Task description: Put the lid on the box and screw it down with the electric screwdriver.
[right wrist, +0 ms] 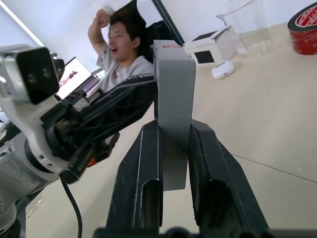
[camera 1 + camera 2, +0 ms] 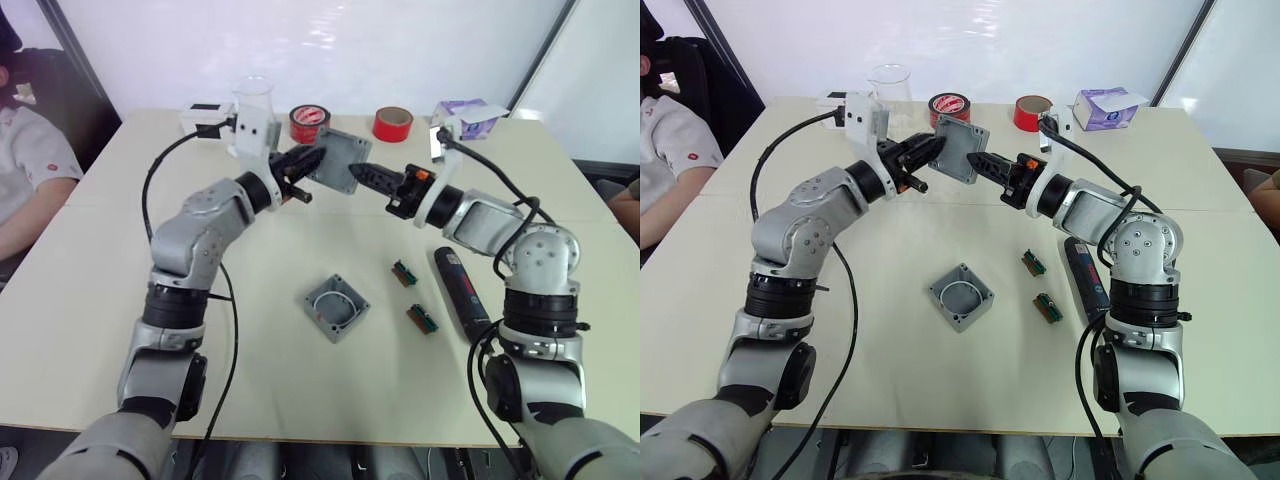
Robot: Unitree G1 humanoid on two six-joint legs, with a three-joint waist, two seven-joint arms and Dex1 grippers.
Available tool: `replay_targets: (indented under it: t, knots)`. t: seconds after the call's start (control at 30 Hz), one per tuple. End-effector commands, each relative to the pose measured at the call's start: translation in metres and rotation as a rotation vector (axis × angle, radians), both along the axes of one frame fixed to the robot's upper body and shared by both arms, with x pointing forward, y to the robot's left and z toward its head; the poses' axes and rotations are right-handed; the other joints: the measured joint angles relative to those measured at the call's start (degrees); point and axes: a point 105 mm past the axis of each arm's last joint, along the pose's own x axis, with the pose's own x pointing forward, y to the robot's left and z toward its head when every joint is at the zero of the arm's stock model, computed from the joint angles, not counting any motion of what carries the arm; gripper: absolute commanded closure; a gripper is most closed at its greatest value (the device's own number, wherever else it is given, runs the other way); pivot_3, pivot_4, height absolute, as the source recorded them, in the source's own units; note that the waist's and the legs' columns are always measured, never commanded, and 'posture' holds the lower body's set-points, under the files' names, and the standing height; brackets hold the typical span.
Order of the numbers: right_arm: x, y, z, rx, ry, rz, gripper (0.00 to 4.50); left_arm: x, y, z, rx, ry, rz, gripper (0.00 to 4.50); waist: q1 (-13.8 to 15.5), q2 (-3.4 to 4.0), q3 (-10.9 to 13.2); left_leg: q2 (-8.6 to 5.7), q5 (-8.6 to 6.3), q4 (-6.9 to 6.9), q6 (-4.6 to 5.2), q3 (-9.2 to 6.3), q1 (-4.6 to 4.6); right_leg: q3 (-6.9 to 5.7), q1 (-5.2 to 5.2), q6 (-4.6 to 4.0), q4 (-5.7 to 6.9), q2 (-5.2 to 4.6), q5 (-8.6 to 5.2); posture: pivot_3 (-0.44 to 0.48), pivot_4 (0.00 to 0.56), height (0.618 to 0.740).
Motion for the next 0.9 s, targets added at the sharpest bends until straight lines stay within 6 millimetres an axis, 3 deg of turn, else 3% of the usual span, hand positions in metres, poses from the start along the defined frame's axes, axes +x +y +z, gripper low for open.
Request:
replay_targets:
  t: [0.03, 0.1, 0.2, 0.3, 0.4, 0.53, 0.67, 0.9]
  knots:
    - [-0.008, 0.001, 0.017, 0.013, -0.08, 0.008, 4.35, -0.01, 0.007, 0.016, -0.046, -0.027, -0.049, 1.71, 0.0, 0.0, 0.0, 0.0, 0.0, 0.0, 0.0, 0.0, 0.0, 0.0, 0.0, 0.0, 0.0, 0.0, 0.0, 0.0, 0.15, 0.74]
    - [-0.008, -0.003, 0.017, 0.005, -0.091, -0.017, 4.35, -0.014, 0.02, 0.02, -0.082, 0.013, -0.081, 0.95, 0.0, 0.0, 0.0, 0.01, 0.0, 0.0, 0.0, -0.01, 0.0, 0.0, 0.0, 0.0, 0.0, 0.0, 0.0, 0.0, 0.15, 0.74]
    - [-0.01, -0.021, 0.017, -0.142, -0.231, -0.139, 4.35, -0.019, 0.058, 0.029, -0.129, 0.069, -0.091, 0.95, -0.2, 0.04, 0.0, 0.07, 0.0, -0.01, 0.0, -0.01, -0.03, 0.0, -0.07, 0.0, 0.02, 0.05, 0.0, 0.0, 0.15, 0.74]
    - [-0.026, -0.027, 0.016, -0.33, -0.439, -0.2, 4.35, -0.016, 0.078, 0.028, -0.125, 0.096, -0.048, 0.95, 0.1, 0.05, 0.0, 0.06, 0.0, -0.09, 0.0, -0.01, -0.05, 0.0, -0.14, 0.02, -0.02, 0.07, -0.02, 0.0, 0.15, 0.74]
    - [-0.055, -0.021, 0.003, -0.587, -0.702, -0.181, 4.35, -0.016, 0.086, 0.022, -0.101, 0.123, -0.036, 1.56, 0.2, 0.05, 0.0, -0.01, 0.0, -0.11, 0.0, 0.0, -0.05, 0.0, -0.12, 0.04, -0.06, 0.04, -0.04, 0.0, 0.15, 0.74]
    - [-0.09, -0.012, -0.028, -0.847, -0.969, -0.159, 4.35, -0.016, 0.08, 0.009, -0.061, 0.159, -0.066, 3.18, 0.1, 0.03, 0.0, -0.03, 0.01, -0.09, -0.03, -0.01, -0.03, 0.0, -0.08, 0.05, -0.09, 0.05, -0.04, 0.0, 0.15, 0.74]
    - [-0.106, -0.009, -0.052, -1.063, -1.178, -0.175, 4.35, -0.017, 0.064, -0.002, -0.013, 0.178, -0.119, 4.45, 0.1, 0.01, 0.0, -0.03, 0.08, -0.03, -0.16, 0.01, -0.02, 0.01, -0.08, 0.06, -0.03, 0.05, -0.04, 0.0, 0.15, 0.74]
    - [-0.126, -0.002, -0.099, -1.304, -1.36, -0.068, 4.35, -0.034, 0.019, -0.03, 0.211, 0.185, -0.32, 4.48, 0.1, 0.0, 0.0, -0.03, 0.3, -0.02, -0.54, 0.08, 0.04, 0.01, -0.04, 0.04, 0.02, 0.1, -0.05, 0.0, 0.15, 0.74]
